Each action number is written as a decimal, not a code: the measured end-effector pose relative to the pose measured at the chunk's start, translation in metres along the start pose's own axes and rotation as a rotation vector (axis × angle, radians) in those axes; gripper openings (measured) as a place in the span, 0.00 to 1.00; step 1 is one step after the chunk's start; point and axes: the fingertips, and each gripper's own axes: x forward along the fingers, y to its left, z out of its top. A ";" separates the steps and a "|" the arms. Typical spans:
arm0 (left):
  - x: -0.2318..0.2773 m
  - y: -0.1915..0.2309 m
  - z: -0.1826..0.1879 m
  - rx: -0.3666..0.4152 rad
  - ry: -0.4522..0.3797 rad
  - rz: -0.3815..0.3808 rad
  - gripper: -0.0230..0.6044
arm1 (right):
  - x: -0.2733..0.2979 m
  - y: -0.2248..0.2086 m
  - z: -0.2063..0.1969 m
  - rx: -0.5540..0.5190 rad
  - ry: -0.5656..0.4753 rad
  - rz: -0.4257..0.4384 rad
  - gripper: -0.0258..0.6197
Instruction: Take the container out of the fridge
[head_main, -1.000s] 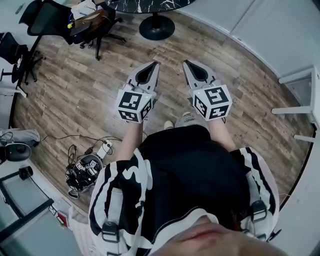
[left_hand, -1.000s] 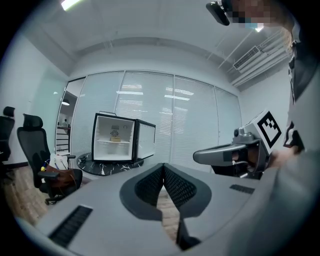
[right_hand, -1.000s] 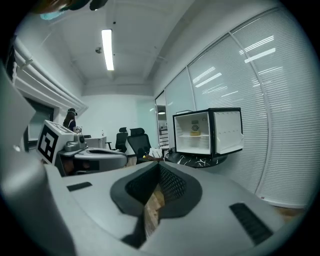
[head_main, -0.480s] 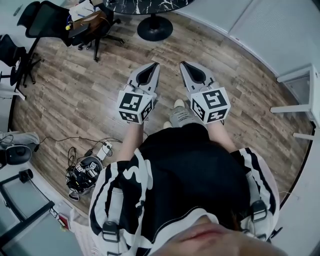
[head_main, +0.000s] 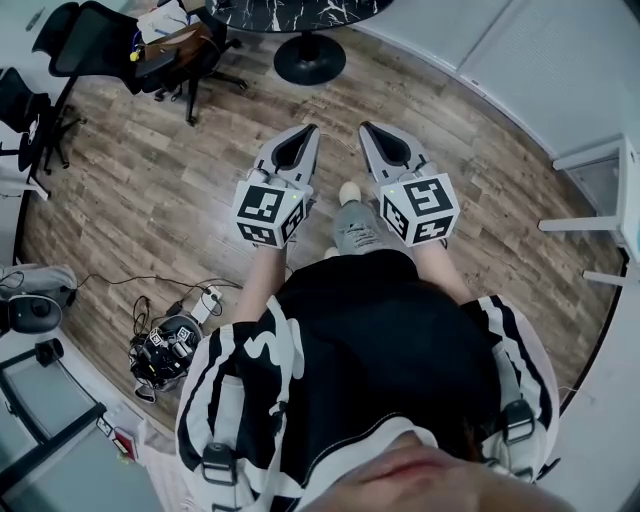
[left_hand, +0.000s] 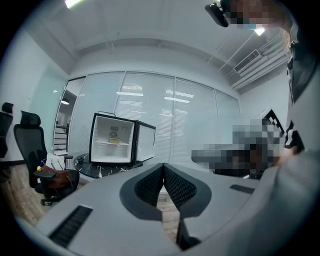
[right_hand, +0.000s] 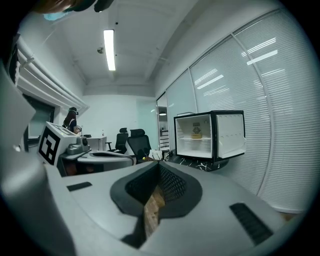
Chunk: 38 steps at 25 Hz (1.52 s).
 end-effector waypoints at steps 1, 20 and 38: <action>0.002 0.001 0.000 -0.001 -0.001 -0.001 0.05 | 0.003 -0.001 0.000 -0.003 0.002 0.003 0.06; 0.050 0.040 0.005 0.010 0.007 0.020 0.05 | 0.056 -0.036 0.006 0.010 0.009 0.035 0.06; 0.102 0.083 0.003 -0.008 0.019 0.035 0.05 | 0.118 -0.072 0.012 0.009 0.027 0.063 0.06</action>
